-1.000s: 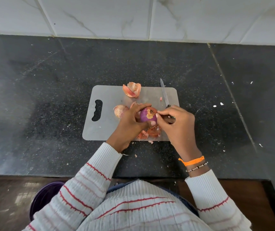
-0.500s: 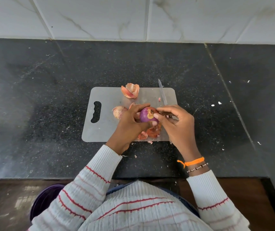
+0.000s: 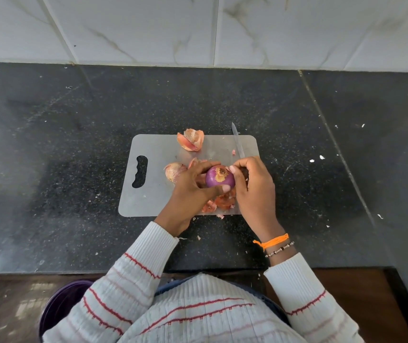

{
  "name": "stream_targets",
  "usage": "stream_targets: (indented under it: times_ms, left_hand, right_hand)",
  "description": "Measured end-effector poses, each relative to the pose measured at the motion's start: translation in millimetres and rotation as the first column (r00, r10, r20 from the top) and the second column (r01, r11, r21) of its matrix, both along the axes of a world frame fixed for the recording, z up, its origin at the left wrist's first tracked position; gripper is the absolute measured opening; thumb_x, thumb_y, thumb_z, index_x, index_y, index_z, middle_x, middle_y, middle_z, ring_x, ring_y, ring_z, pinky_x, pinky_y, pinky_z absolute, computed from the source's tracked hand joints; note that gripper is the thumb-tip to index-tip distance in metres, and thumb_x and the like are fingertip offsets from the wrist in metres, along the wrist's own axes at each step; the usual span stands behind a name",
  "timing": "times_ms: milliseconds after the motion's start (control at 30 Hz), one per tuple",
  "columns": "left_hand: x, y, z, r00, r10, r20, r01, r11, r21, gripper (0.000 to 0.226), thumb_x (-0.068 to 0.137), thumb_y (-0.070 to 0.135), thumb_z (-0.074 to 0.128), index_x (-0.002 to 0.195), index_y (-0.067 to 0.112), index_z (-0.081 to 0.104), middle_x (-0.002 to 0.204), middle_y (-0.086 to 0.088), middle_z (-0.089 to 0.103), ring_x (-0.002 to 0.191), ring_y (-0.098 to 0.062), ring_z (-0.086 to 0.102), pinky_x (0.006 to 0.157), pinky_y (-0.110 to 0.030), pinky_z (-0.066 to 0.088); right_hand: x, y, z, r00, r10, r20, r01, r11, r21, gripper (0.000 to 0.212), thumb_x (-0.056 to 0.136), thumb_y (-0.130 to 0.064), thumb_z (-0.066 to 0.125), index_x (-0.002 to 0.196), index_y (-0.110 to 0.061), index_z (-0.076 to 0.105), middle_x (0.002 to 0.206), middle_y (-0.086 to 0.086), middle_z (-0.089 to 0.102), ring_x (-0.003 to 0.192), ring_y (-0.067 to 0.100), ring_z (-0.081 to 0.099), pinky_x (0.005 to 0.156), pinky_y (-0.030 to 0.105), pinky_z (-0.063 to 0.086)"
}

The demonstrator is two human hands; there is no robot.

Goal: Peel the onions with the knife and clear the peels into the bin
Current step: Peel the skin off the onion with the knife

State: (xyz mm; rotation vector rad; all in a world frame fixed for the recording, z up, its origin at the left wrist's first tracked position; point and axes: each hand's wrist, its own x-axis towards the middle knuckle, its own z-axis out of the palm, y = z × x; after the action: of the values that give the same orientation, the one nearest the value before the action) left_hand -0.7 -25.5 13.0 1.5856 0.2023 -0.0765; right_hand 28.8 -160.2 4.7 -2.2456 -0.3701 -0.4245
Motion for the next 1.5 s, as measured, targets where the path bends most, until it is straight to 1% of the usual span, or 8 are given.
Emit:
stream_targets:
  times_ms: [133,333,500,767,967,1133,1267,1500]
  left_hand:
    - [0,3,3,0.999,-0.042,0.026,0.043,0.998,-0.055,0.052,0.073,0.005,0.077,0.119,0.020,0.059,0.119,-0.004,0.060,0.110,-0.019,0.058,0.090,-0.032,0.054]
    - [0,5,7,0.998,-0.046,0.045,0.052,0.987,-0.149,0.054,0.073,-0.004,0.073,0.116,0.026,0.058,0.123,-0.011,0.057,0.107,-0.021,0.062,0.086,-0.033,0.055]
    - [1,6,2,1.000,-0.003,0.007,0.004,0.985,-0.171,0.054,0.073,-0.004,0.073,0.119,0.019,0.056,0.113,-0.005,0.062,0.103,-0.020,0.063,0.084,-0.032,0.056]
    - [0,7,1,0.999,0.048,-0.009,-0.048,0.983,-0.179,0.053,0.071,0.000,0.075,0.118,0.017,0.058,0.110,-0.007,0.065,0.103,-0.026,0.064,0.085,-0.041,0.056]
    - [1,5,2,0.999,0.038,0.001,-0.037,0.991,-0.132,0.055,0.071,0.001,0.076,0.121,0.011,0.057,0.112,-0.008,0.064,0.099,-0.018,0.065,0.082,-0.030,0.056]
    - [1,4,0,0.999,0.040,-0.009,-0.041,0.993,-0.113,0.054,0.071,0.002,0.077,0.121,0.012,0.058,0.113,-0.007,0.063,0.103,-0.021,0.063,0.086,-0.036,0.056]
    - [1,2,-1,1.000,0.003,-0.002,-0.004,0.997,-0.078,0.054,0.072,0.005,0.077,0.122,0.011,0.057,0.118,-0.007,0.060,0.107,-0.016,0.061,0.088,-0.029,0.054]
    - [2,2,-5,0.999,0.045,-0.026,-0.048,0.992,-0.117,0.053,0.072,0.007,0.077,0.120,0.013,0.058,0.118,-0.008,0.060,0.108,-0.025,0.060,0.089,-0.045,0.054]
  right_hand:
    - [10,-12,-12,0.990,-0.098,-0.105,0.091,0.993,-0.077,0.008,0.093,-0.017,0.053,0.089,-0.010,0.055,0.092,0.000,0.054,0.081,0.016,0.053,0.066,0.029,0.041]
    - [13,-23,-12,0.970,-0.078,-0.231,0.107,0.988,0.115,0.016,0.088,-0.002,0.058,0.093,-0.012,0.069,0.091,-0.004,0.065,0.087,0.011,0.062,0.078,0.028,0.053]
    - [1,-11,13,0.985,0.041,-0.168,0.006,0.963,0.271,0.012,0.087,-0.007,0.061,0.095,-0.010,0.071,0.088,-0.007,0.067,0.085,-0.006,0.062,0.071,0.008,0.049]
    - [-3,-3,12,0.985,0.123,-0.121,-0.085,0.957,0.277,0.018,0.077,-0.011,0.074,0.094,-0.011,0.070,0.091,-0.003,0.066,0.086,0.007,0.066,0.068,0.027,0.059]
    - [-1,-6,12,0.989,0.132,-0.068,-0.108,0.952,0.285,0.011,0.079,-0.007,0.073,0.089,-0.005,0.069,0.087,0.002,0.066,0.085,0.003,0.064,0.067,0.018,0.055]
    - [-1,-8,9,0.993,0.110,-0.040,-0.098,0.967,0.237,0.006,0.078,-0.002,0.072,0.083,-0.003,0.069,0.083,0.004,0.067,0.077,0.005,0.064,0.066,0.012,0.052]
    - [4,-12,4,0.997,0.072,-0.009,-0.068,0.977,0.201,0.006,0.076,0.003,0.069,0.080,-0.002,0.070,0.079,0.005,0.068,0.077,0.006,0.063,0.067,0.013,0.052]
    - [-4,-6,5,0.976,0.107,-0.190,-0.030,0.930,0.367,0.008,0.082,-0.018,0.071,0.089,-0.015,0.070,0.086,-0.006,0.068,0.084,0.001,0.064,0.069,0.013,0.051]
